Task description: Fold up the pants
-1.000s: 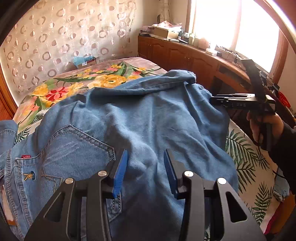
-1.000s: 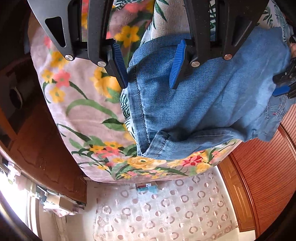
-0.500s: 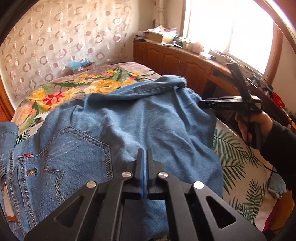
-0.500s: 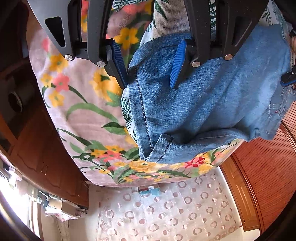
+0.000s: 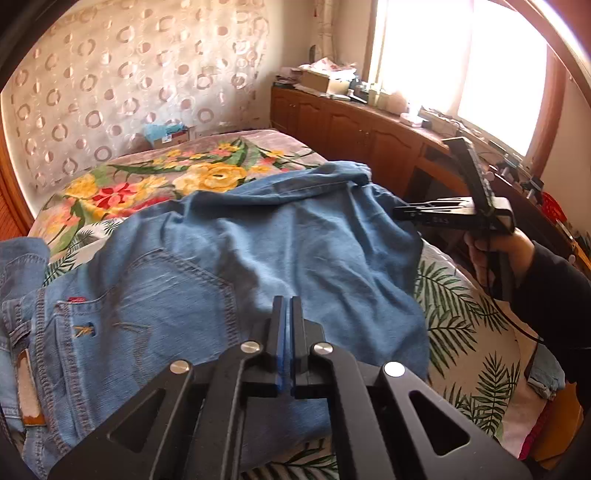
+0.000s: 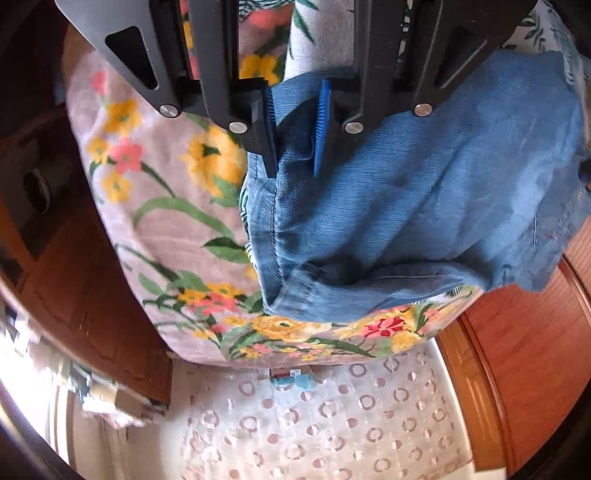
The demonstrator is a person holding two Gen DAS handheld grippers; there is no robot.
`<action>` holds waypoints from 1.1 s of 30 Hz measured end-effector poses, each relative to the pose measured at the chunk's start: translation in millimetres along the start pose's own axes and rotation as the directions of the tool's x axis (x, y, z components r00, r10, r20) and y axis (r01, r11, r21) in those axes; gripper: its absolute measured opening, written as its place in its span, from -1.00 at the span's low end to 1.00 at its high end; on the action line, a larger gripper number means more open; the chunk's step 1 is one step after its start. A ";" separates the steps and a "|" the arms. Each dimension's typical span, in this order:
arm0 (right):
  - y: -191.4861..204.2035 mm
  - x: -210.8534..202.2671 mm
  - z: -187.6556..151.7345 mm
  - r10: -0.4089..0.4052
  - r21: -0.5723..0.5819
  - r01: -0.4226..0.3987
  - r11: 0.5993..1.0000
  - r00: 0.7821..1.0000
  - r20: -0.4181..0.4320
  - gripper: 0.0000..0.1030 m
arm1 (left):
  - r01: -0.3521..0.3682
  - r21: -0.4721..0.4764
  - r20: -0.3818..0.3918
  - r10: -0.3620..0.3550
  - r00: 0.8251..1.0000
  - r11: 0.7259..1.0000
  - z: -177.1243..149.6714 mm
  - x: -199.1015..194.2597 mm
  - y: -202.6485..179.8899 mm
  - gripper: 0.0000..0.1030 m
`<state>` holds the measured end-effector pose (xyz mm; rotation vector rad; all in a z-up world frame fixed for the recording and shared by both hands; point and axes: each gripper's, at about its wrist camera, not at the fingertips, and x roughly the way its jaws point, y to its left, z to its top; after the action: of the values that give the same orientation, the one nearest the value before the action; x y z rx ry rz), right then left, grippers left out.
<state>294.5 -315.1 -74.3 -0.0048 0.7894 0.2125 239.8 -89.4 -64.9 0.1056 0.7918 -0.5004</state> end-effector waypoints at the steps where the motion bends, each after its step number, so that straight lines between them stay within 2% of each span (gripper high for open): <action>1: 2.7 -3.1 0.5 -0.004 -0.008 0.004 1.000 1.000 0.007 -0.68 | 0.013 -0.011 -0.005 -0.013 1.000 1.000 -0.7 -1.3 4.0 -0.99; 4: 8.7 -15.9 3.2 -0.002 -0.017 0.002 1.000 0.999 0.041 -0.69 | 0.012 -0.011 -0.016 -0.012 1.000 1.000 -4.1 -4.6 8.7 -0.90; 7: 13.6 -28.9 5.0 0.003 -0.023 -0.001 1.000 0.997 0.075 -0.70 | 0.022 -0.019 -0.016 -0.022 1.000 1.000 -9.1 -9.4 15.2 -0.66; 9: 19.3 -37.0 5.9 0.007 -0.029 -0.005 1.000 0.996 0.093 -0.71 | 0.026 -0.032 -0.006 -0.026 1.000 0.999 -12.6 -14.3 20.8 -0.57; 17: 56.6 -64.6 6.5 0.037 -0.094 -0.024 0.995 0.989 0.140 -0.71 | 0.009 -0.060 0.030 -0.007 1.000 0.998 -21.9 -37.8 45.0 -0.40; 19: 65.1 -69.6 6.2 0.053 -0.112 -0.036 0.993 0.987 0.150 -0.71 | 0.004 -0.068 0.041 -0.001 0.999 0.998 -25.7 -45.3 52.9 -0.27; 28: 116.2 -88.3 9.3 0.148 -0.205 -0.110 0.972 0.973 0.178 -0.72 | -0.028 -0.095 0.071 0.035 0.997 0.995 -40.0 -72.3 82.5 -0.22; 33: 135.9 -85.2 16.1 0.211 -0.246 -0.165 0.955 0.962 0.176 -0.72 | -0.051 -0.111 0.089 0.061 0.994 0.993 -42.7 -90.3 101.2 -0.20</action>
<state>221.6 -196.7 7.2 -0.1250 0.5600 0.4784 205.6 46.5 -40.8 0.0036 0.7218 -0.4058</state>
